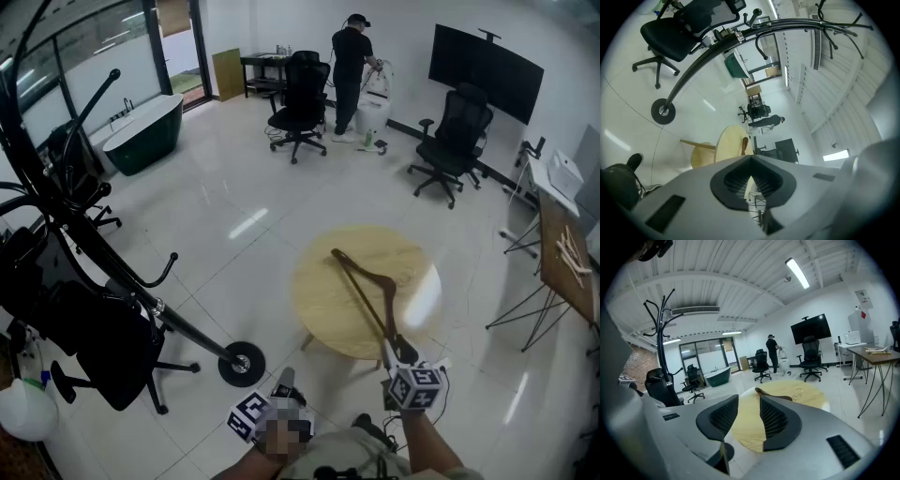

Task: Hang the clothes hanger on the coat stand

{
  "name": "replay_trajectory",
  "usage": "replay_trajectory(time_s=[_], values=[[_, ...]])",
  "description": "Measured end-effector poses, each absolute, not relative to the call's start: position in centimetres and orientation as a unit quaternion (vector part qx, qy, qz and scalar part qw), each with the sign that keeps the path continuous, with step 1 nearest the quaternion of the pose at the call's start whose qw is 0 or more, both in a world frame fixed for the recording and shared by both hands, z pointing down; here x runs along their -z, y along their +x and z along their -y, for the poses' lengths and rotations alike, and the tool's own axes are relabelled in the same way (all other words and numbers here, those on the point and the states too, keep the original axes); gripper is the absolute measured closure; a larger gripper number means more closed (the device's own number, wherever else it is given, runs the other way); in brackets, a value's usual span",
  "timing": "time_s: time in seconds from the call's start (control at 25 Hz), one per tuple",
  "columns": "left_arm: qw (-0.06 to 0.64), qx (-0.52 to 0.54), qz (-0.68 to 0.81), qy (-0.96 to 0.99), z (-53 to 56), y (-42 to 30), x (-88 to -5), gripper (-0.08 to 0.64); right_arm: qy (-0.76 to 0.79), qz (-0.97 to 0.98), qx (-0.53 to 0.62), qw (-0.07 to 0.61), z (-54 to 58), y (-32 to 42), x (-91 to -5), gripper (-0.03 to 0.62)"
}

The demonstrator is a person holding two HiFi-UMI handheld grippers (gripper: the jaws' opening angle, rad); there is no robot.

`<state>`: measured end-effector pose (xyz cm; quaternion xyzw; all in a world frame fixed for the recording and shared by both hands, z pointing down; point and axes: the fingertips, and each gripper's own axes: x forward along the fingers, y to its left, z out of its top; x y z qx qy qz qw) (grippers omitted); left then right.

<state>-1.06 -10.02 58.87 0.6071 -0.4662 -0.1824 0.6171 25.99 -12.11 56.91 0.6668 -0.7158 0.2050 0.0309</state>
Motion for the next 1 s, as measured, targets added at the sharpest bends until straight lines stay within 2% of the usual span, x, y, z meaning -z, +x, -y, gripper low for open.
replay_trajectory(time_s=[0.24,0.32,0.56,0.72,1.0], values=[[0.602,0.188,0.487,0.603,15.9,-0.8,-60.1,0.544,0.681,0.696,-0.216,0.075,20.3,31.1,-62.2,0.430],[0.594,0.190,0.501,0.600,19.1,1.3,-60.4,0.543,0.689,0.680,-0.235,0.086,24.7,35.6,-64.6,0.385],[0.569,0.194,0.552,0.578,29.2,11.4,-61.0,0.543,0.715,0.612,-0.335,0.054,40.2,54.3,-72.7,0.385],[0.554,0.187,0.581,0.566,34.9,17.6,-61.4,0.543,0.729,0.563,-0.384,0.057,49.3,64.3,-77.7,0.385],[0.547,0.185,0.619,0.532,40.7,23.5,-61.4,0.543,0.741,0.493,-0.448,0.083,58.0,73.2,-82.5,0.407]])
